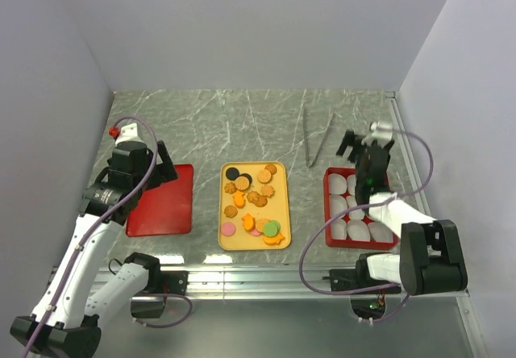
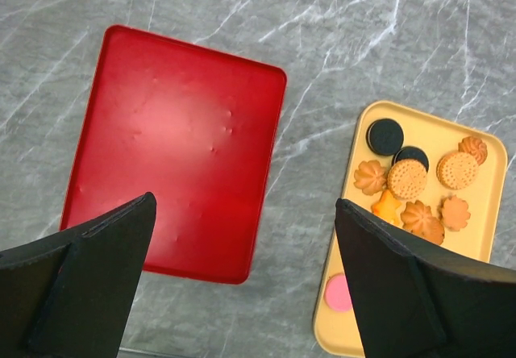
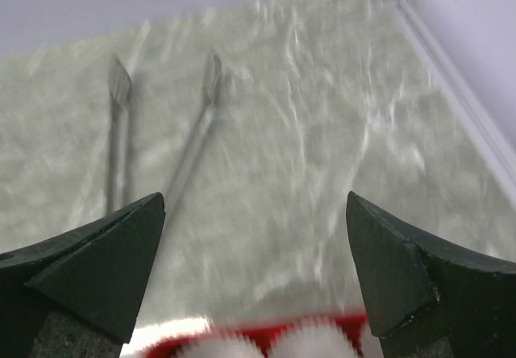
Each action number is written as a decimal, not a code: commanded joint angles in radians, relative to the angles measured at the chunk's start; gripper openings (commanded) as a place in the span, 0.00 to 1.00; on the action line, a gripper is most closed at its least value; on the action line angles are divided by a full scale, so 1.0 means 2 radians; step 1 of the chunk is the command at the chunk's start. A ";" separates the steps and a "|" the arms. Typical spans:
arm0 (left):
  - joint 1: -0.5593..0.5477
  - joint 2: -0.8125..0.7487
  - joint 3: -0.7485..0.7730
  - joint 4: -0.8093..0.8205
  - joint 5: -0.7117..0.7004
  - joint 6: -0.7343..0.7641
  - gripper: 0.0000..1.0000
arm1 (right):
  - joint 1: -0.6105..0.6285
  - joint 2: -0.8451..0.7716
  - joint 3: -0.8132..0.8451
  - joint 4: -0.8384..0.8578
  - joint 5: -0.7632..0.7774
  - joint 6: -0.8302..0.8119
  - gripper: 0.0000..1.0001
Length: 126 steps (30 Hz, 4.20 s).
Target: Pack the cookies
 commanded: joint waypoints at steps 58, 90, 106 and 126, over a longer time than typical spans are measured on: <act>0.010 -0.012 -0.050 0.088 -0.006 -0.020 0.93 | 0.075 0.527 0.824 -0.887 -0.068 0.165 1.00; 0.026 -0.017 -0.053 0.092 0.002 -0.016 0.91 | 0.073 0.605 0.888 -0.945 -0.057 0.188 0.68; 0.026 -0.024 -0.054 0.094 0.002 -0.017 0.90 | 0.076 0.491 0.929 -0.985 -0.064 0.171 0.49; 0.018 -0.039 -0.056 0.094 0.001 -0.017 0.89 | 0.109 0.306 0.858 -1.042 -0.079 0.165 0.46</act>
